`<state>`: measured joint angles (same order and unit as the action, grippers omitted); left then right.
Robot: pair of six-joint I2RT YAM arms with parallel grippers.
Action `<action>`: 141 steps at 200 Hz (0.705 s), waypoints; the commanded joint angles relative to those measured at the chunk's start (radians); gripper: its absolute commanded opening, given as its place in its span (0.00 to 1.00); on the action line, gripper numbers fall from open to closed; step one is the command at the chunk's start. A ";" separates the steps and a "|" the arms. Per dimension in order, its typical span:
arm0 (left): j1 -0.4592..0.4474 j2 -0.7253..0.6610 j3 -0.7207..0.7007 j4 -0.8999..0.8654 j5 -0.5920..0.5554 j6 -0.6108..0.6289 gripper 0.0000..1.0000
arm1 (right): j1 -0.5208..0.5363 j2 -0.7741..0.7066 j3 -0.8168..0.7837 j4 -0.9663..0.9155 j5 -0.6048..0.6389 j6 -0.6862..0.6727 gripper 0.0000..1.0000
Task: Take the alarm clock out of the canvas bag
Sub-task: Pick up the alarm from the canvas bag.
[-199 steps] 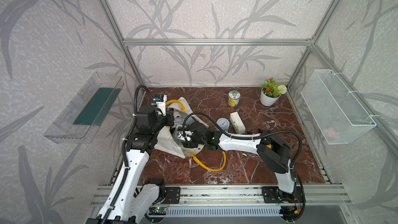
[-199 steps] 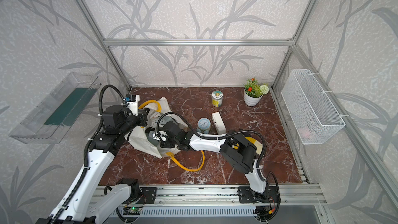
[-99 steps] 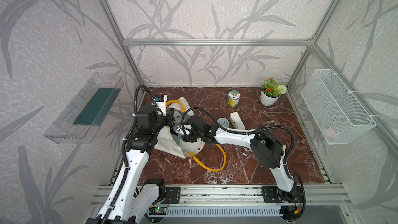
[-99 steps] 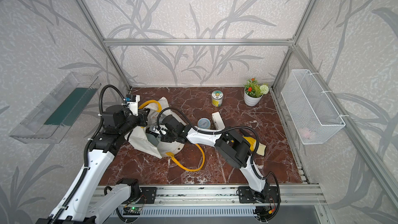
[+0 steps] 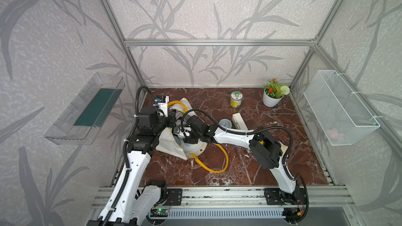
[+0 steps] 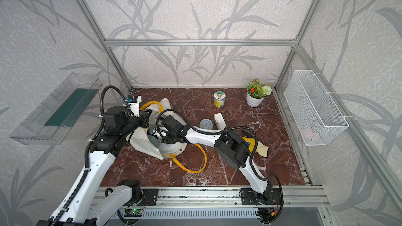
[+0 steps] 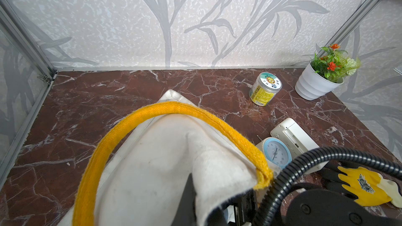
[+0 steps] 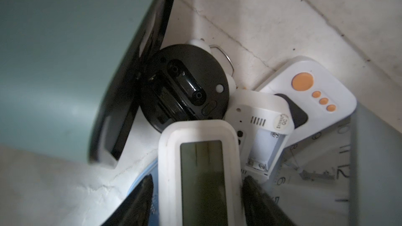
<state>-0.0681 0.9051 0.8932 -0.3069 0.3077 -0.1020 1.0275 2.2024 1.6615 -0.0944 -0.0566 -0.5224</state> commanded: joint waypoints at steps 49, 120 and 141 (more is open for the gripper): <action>0.003 -0.022 0.047 0.068 0.014 0.009 0.00 | 0.002 -0.005 -0.038 -0.063 -0.072 0.029 0.60; 0.002 -0.027 0.050 0.061 0.014 0.014 0.00 | 0.002 0.022 0.014 -0.151 -0.097 0.036 0.67; 0.002 -0.028 0.051 0.058 0.009 0.015 0.00 | 0.002 0.018 0.027 -0.179 -0.089 0.036 0.62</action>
<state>-0.0681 0.9047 0.8932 -0.3073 0.3061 -0.1005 1.0275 2.2028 1.6535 -0.2066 -0.1333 -0.4980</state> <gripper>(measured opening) 0.061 0.648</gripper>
